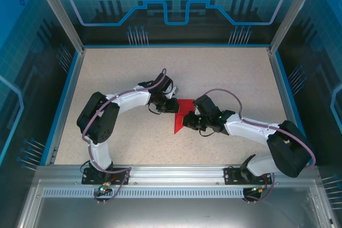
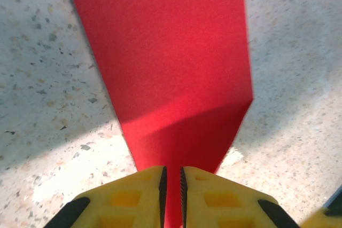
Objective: Fold a paper plane with a square sheet of paper (pick it up from the middle)
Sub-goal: Third fold the triangle at the center of the table.
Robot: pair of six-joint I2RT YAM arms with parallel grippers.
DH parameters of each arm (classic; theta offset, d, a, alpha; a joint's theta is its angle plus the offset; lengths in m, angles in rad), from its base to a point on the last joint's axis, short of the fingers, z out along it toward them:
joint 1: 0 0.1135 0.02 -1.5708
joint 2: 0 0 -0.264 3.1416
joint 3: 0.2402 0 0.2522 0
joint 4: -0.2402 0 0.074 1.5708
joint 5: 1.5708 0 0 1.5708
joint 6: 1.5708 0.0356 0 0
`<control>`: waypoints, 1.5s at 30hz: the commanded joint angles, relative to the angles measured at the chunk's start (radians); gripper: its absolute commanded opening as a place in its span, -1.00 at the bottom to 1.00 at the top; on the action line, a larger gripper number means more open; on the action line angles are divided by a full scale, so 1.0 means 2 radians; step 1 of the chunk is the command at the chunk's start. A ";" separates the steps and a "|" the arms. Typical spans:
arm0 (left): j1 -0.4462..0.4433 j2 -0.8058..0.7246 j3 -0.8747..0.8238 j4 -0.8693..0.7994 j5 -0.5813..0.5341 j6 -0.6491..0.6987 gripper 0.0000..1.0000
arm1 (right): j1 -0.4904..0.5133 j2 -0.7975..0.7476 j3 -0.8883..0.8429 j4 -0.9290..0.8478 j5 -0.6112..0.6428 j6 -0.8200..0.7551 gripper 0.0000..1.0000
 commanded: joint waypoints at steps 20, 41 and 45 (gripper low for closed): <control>-0.005 0.055 0.046 -0.035 0.091 0.029 -0.62 | -0.020 0.011 -0.010 0.011 0.005 0.015 -0.82; -0.004 0.106 0.046 -0.034 0.061 0.047 -0.67 | 0.021 0.117 0.010 0.121 -0.033 0.041 -0.90; -0.004 0.110 0.049 -0.038 0.058 0.050 -0.68 | 0.037 0.114 0.007 0.126 -0.028 0.046 -0.91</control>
